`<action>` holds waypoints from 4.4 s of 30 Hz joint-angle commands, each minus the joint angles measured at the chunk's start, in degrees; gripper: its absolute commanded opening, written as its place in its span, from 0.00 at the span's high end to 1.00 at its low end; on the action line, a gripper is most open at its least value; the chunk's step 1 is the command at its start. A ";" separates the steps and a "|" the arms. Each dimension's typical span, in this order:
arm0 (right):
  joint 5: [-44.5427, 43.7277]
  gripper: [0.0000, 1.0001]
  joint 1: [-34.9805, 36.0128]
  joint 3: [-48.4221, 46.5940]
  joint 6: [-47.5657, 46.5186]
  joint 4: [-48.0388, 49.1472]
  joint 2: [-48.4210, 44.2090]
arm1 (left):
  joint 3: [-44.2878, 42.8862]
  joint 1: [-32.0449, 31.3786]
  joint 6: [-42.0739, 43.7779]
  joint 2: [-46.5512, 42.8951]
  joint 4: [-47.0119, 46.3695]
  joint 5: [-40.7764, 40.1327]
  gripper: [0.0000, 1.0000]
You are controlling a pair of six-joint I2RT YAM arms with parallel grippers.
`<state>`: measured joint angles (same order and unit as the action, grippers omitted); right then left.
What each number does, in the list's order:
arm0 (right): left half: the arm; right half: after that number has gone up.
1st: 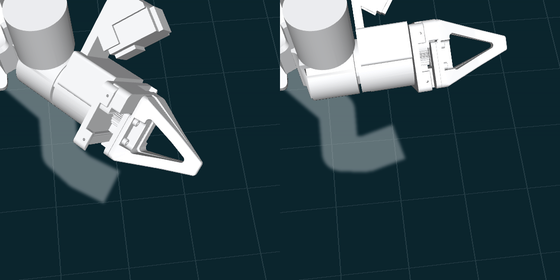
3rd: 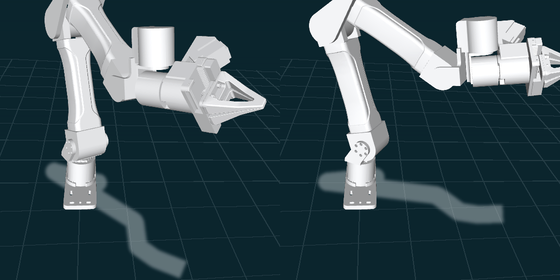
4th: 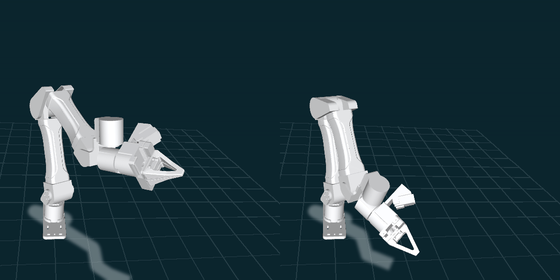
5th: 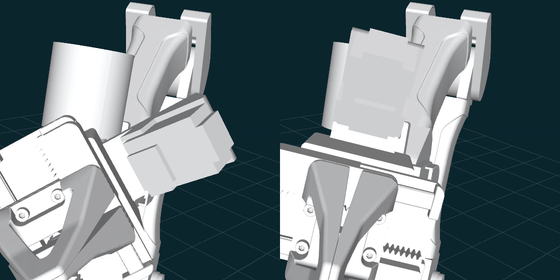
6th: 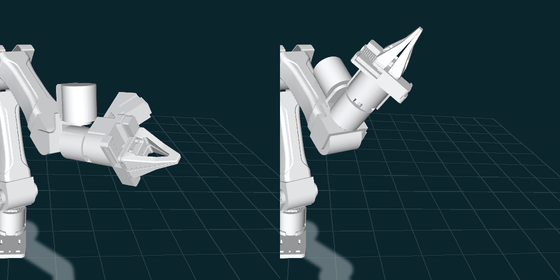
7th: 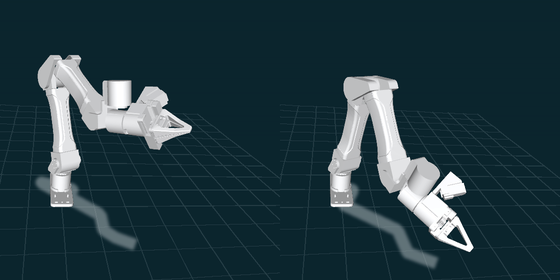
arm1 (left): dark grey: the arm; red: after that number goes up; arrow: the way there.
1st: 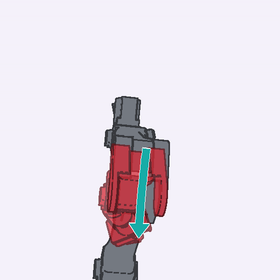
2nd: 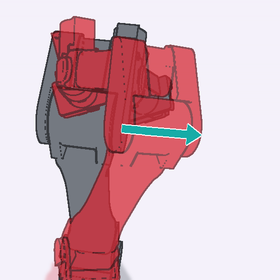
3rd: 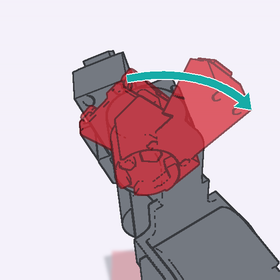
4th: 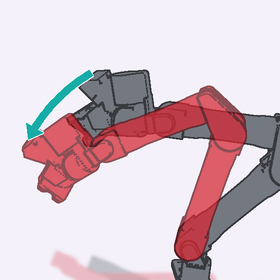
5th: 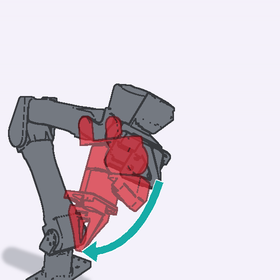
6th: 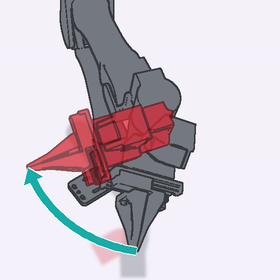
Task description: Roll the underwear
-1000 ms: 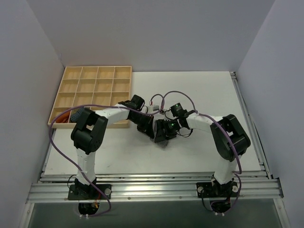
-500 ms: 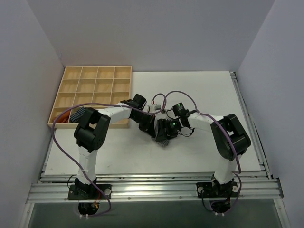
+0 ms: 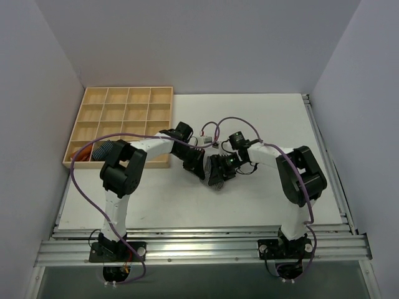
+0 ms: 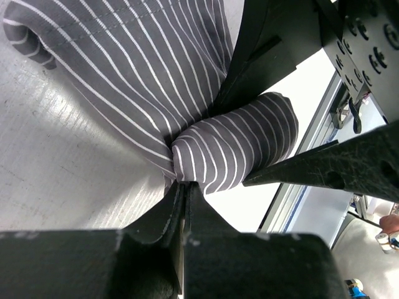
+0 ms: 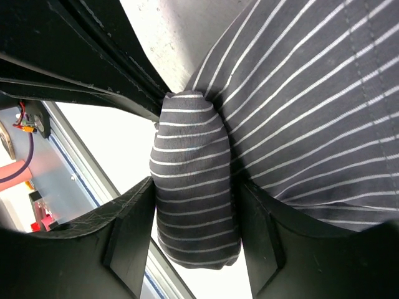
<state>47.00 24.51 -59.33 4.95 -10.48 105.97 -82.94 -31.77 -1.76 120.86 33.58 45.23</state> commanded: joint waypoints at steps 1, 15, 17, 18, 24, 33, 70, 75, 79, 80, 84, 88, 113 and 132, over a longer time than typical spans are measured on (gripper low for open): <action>-7.09 0.50 -1.66 -0.53 -4.43 2.57 -2.61 | -0.56 0.48 0.70 2.45 7.90 -2.96 0.98; -4.73 0.82 -2.28 9.40 5.24 17.24 -3.85 | -2.76 0.65 0.00 1.75 9.48 -3.13 0.98; -4.55 0.91 -2.28 11.16 5.85 18.74 -3.32 | -2.76 1.27 -1.74 0.44 9.22 -3.74 0.98; -4.12 0.96 -2.28 11.69 6.03 19.18 -2.97 | -2.76 1.53 -2.37 0.00 9.05 -4.71 0.97; -2.88 0.99 -2.36 14.41 7.88 22.08 -0.77 | -0.74 6.27 -6.59 -6.07 5.36 -4.63 0.89; 0.11 0.99 -2.28 15.56 8.32 23.67 -0.15 | -2.41 6.90 -3.87 -9.41 2.74 -0.24 0.84; -15.88 0.54 -1.31 13.28 13.60 20.24 -7.44 | 10.43 -0.40 -13.71 4.03 -17.50 -4.28 0.98; -20.19 0.51 -1.22 13.80 14.74 17.78 -11.39 | 10.16 -0.66 -13.09 4.91 -16.71 -4.54 0.98; -23.70 0.47 -1.13 13.63 14.13 14.36 -15.00 | 9.73 -0.93 -13.01 5.62 -16.18 -4.63 0.98; -24.67 0.47 -1.13 13.02 13.69 12.35 -16.49 | 9.55 -1.01 -13.01 5.70 -16.09 -4.71 0.98; -28.28 0.47 -0.87 12.14 10.27 8.91 -21.05 | 8.67 -1.19 -12.22 5.53 -15.04 -4.63 0.98; -33.02 0.43 3.51 11.69 4.65 8.89 -23.88 | 7.79 -1.19 -10.46 5.35 -12.05 -4.71 0.98; -56.06 0.35 26.90 3.26 -25.34 3.54 -11.41 | 9.02 -0.14 -5.53 4.03 -4.40 -1.02 0.98; -46.56 0.34 28.75 5.54 -25.43 1.87 -12.73 | 8.32 -0.14 -5.10 4.82 -3.17 -0.94 0.98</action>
<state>0.14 52.93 -54.15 -19.81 -6.76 94.28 -76.60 -31.35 -11.29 121.86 25.08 53.23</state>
